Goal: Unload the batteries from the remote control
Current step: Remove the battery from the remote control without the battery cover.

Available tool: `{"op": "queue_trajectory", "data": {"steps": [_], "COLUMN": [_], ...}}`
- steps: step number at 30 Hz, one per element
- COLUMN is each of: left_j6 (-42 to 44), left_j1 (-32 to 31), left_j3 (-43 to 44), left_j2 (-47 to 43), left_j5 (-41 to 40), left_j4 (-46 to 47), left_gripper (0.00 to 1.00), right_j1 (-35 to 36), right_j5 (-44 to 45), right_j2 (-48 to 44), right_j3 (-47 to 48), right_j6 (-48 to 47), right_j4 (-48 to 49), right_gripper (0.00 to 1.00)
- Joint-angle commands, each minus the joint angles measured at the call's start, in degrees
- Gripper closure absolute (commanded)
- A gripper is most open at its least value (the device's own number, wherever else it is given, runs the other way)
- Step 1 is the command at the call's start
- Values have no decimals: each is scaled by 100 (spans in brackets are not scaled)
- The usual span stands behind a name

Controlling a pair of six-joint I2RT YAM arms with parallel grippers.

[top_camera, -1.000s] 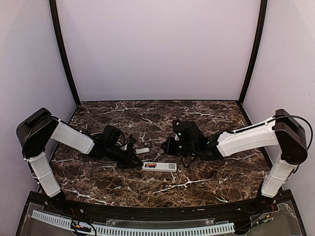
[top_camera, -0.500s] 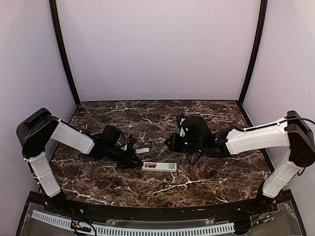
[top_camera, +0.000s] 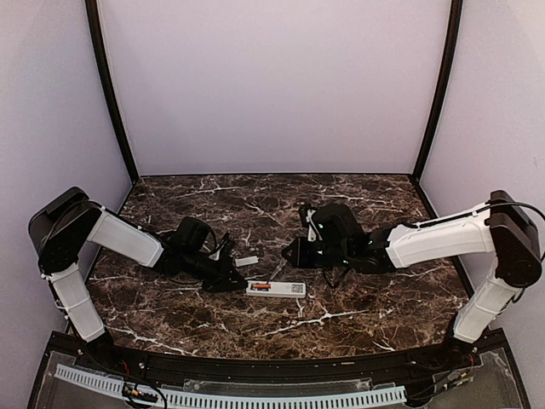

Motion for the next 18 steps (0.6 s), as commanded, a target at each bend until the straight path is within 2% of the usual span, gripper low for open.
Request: {"op": "queue_trajectory", "data": {"steps": [1, 11, 18], "left_j6": [24, 19, 10], "left_j1": [-45, -47, -39], "left_j3": [76, 58, 43], "left_j2": [-15, -50, -74], "left_j5": [76, 67, 54], "left_j4": [4, 5, 13], "left_gripper": [100, 100, 100], "right_j1": [-45, -111, -289], "right_j5": [-95, -311, -1132], "right_j2": [172, 350, 472], "right_j3": [92, 186, 157], "right_j6": [-158, -159, 372], "right_j4": [96, 92, 504], "right_gripper": [100, 100, 100]}}
